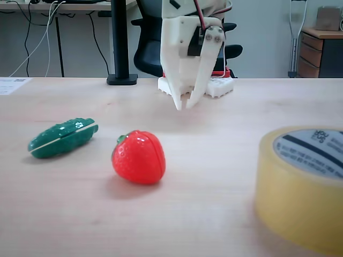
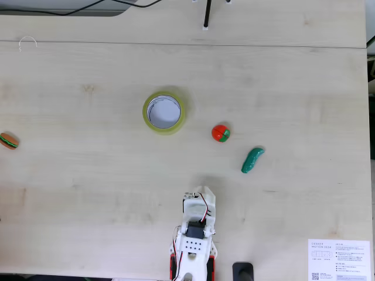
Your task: Grasp a cucumber and put it in the hole.
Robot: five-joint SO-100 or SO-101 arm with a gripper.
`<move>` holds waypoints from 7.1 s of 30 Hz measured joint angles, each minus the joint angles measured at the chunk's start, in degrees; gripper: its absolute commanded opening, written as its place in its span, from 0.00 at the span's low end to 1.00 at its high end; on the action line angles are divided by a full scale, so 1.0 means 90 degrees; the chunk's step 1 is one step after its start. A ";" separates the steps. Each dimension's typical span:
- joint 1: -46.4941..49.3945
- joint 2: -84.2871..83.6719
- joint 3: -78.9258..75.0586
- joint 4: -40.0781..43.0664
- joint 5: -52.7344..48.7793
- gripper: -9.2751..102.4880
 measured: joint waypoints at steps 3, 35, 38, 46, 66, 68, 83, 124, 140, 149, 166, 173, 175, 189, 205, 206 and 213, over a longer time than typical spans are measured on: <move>0.0000 0.0000 0.0000 0.0000 0.0000 0.12; 0.2031 -0.6357 -0.5371 -0.3643 0.0176 0.49; 0.2451 -0.7354 -0.5918 -0.3643 0.0176 0.53; 0.3545 -0.8955 -0.6416 -0.3643 0.0176 0.59; 0.3770 -1.0957 -0.6426 -0.4072 0.0000 0.58; 0.3770 -1.1094 -0.6426 -0.4160 -0.0234 0.58; 0.3467 -1.2002 -0.6504 -0.4951 -0.1523 0.60; 0.3555 -1.1484 -0.6074 -0.4873 -0.1543 0.28; 0.3555 -1.1318 -0.5947 -0.4805 -0.1543 0.20; 0.3555 -1.0957 -0.5938 -0.4785 -0.1582 0.16; 0.3555 -1.0771 -0.5898 -0.4609 -0.1582 0.09; 0.3555 -1.0703 -0.5898 -0.4502 -0.1582 0.09; 0.3555 -1.0566 -0.5898 -0.4492 -0.1582 0.09; 0.3555 -0.9209 -0.5898 -0.3516 -0.1240 0.10; 0.3145 -0.9092 -0.5898 -0.4004 -0.1611 0.52; 0.3096 -0.9072 -0.5898 -0.4053 -0.1641 0.53; 0.2783 -0.8877 -0.5898 -0.4102 -0.1943 0.57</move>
